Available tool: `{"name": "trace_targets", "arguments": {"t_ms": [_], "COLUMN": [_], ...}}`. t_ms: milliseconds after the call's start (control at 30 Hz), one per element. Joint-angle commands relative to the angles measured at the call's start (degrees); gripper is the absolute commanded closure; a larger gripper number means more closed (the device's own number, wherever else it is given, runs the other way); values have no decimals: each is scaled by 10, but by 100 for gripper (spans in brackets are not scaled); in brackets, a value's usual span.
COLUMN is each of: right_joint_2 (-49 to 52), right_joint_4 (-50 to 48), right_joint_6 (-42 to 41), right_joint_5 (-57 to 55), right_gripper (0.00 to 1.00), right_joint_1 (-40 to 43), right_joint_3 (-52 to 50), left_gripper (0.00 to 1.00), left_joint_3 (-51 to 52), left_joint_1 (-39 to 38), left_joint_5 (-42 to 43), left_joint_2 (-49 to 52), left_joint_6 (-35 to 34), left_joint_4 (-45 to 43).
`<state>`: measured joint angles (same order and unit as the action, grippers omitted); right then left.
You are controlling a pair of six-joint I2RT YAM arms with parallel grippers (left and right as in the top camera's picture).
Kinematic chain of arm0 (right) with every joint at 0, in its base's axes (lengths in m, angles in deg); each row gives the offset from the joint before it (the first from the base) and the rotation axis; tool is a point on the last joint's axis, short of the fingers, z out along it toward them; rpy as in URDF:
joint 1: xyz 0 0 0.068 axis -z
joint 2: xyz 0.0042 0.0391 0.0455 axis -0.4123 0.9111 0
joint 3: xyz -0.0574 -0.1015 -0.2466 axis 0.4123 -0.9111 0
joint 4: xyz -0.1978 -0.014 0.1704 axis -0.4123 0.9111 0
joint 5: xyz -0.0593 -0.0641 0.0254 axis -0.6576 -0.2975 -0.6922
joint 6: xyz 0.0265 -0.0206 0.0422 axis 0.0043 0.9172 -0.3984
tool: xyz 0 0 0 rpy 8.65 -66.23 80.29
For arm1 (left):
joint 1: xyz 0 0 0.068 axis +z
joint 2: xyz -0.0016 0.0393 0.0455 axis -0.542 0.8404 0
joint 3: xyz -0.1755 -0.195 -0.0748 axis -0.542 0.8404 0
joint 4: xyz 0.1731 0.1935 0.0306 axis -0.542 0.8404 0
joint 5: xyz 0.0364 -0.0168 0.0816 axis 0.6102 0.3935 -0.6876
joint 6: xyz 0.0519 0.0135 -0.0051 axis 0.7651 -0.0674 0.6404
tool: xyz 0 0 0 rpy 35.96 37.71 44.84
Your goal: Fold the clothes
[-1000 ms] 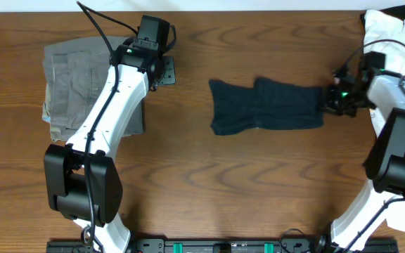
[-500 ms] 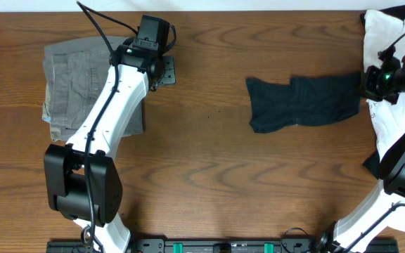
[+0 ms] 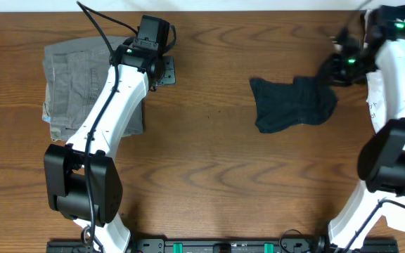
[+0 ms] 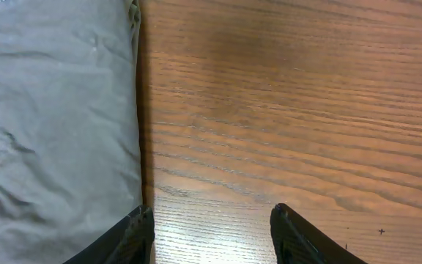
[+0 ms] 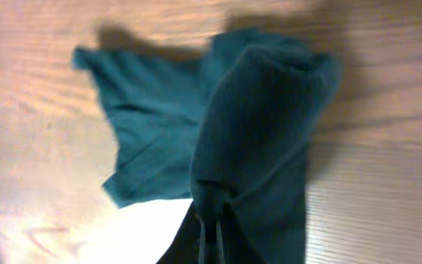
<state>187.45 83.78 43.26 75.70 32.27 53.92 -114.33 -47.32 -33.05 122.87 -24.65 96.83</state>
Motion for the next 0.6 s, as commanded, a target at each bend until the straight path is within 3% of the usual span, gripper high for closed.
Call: {"name": "trace_targets", "arguments": {"t_ms": [0, 233, 500, 567], "right_joint_2": [-7, -7, -7, -7], "right_joint_4": [3, -10, -48, -56], "right_joint_6": [20, 19, 12, -2], "right_joint_5": [-28, -81, -81, -81], "right_gripper": [99, 99, 99, 99], "right_joint_1": [-49, -134, -187, -193], "right_joint_3": [1, -16, -62, -63], "left_gripper": [46, 37, 38, 42], "left_joint_3": [8, 8, 8, 8], "left_joint_1": [1, 1, 1, 1], "left_joint_5": [-7, -7, -7, -7], "left_joint_2": [7, 7, 7, 7], "left_joint_6": [-3, -3, -3, -3], "left_joint_4": [2, 2, 2, 2]}}
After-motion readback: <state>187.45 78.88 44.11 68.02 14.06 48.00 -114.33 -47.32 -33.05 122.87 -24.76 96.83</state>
